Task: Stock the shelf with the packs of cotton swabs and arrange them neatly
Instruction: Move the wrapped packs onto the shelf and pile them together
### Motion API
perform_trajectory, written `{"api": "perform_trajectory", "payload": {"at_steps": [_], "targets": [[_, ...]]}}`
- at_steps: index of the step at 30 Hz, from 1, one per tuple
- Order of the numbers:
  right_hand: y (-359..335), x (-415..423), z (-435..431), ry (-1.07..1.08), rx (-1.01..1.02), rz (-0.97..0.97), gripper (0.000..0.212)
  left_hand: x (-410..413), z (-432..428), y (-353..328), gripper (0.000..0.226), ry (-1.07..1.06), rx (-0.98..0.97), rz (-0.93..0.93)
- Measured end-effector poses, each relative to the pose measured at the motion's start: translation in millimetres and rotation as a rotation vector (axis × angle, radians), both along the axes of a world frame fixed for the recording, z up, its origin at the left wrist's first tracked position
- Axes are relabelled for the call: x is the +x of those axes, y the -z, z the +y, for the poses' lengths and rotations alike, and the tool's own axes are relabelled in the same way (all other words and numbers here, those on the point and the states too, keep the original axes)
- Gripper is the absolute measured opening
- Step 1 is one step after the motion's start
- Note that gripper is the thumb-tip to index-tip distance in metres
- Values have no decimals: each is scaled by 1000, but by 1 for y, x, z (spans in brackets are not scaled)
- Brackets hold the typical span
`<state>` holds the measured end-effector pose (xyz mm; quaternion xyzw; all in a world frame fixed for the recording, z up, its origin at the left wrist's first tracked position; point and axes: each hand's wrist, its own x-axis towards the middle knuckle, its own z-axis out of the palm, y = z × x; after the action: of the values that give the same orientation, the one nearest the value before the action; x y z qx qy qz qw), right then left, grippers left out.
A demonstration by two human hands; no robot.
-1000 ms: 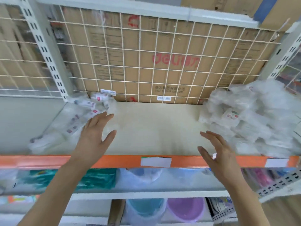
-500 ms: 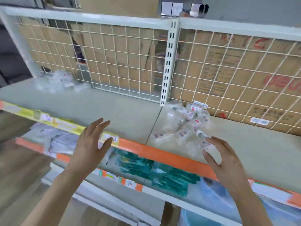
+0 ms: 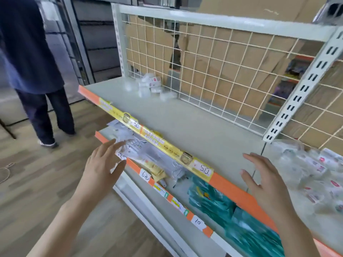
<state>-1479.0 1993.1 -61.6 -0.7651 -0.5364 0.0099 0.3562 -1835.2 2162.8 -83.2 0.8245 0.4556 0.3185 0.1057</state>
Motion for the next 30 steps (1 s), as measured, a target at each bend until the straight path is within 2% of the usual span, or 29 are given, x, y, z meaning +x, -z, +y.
{"api": "perform_trajectory", "payload": {"at_steps": [4, 9, 15, 21, 24, 30], "targets": [[3, -9, 53, -80, -15, -20, 39, -25, 29, 4, 51, -35, -41, 48], [4, -9, 120, -141, -16, 1, 39, -31, 73, -1, 58, -122, -39, 16], [-3, -3, 196, -141, 35, 20, 39, -11, 133, -16, 54, -140, 28, -25], [-2, 6, 246, -147, 17, 6, 40, 16, 194, -13, 60, -129, -59, -23], [6, 3, 264, -129, -11, 22, 40, 29, 220, -2, 48, -122, -98, -36], [19, -6, 306, -91, -71, 12, 41, 48, 288, 13, 47, -38, -134, -36]]}}
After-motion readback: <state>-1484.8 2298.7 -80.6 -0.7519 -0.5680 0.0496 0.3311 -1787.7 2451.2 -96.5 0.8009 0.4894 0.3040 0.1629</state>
